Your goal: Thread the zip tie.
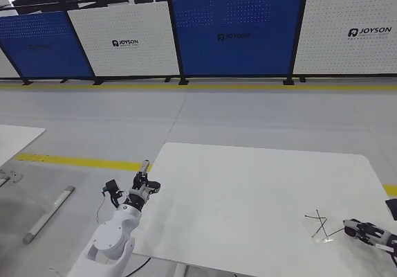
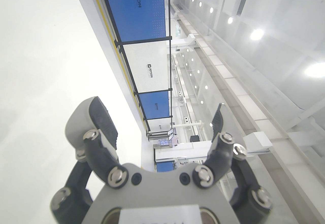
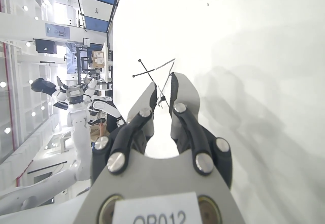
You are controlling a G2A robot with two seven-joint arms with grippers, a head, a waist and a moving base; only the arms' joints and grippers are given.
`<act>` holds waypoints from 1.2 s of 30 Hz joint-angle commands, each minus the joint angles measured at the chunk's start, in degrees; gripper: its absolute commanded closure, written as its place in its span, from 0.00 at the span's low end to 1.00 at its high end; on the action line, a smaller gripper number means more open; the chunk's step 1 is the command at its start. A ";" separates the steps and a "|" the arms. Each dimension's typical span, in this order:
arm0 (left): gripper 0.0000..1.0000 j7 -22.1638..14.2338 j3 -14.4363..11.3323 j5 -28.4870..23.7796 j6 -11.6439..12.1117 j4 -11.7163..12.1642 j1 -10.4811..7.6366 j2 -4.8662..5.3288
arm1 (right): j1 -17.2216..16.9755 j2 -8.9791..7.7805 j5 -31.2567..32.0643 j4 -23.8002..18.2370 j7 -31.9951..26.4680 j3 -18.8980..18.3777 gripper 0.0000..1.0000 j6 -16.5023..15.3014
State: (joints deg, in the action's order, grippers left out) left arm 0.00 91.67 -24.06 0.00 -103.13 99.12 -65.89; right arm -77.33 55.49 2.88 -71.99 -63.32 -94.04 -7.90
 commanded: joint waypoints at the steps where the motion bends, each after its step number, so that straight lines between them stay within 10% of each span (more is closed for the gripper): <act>1: 0.00 0.00 0.00 0.00 0.00 0.00 0.00 0.00 | -0.30 -0.10 -0.11 -0.48 0.09 -0.05 0.81 0.09; 9: 0.00 0.00 0.00 0.00 0.00 0.00 0.00 0.00 | -0.58 -0.40 -0.22 -1.40 0.62 0.35 1.00 0.84; 18: 0.00 0.00 0.00 0.00 0.00 0.00 0.00 0.00 | -0.91 -0.71 -2.47 -1.87 1.65 -0.17 1.00 0.39; 26: 0.00 0.00 0.00 0.00 0.00 0.00 0.00 0.00 | -3.90 -0.67 -18.26 -1.45 -1.10 -4.11 1.00 -4.83; 36: 0.00 0.00 0.00 0.00 0.00 0.00 0.00 0.00 | -3.90 -0.67 -18.26 -1.45 -1.10 -4.11 1.00 -4.83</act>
State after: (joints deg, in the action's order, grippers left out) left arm 0.00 91.67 -24.06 0.00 -103.13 99.12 -65.89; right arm -81.22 54.82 -15.37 -73.44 -64.41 -98.15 -12.73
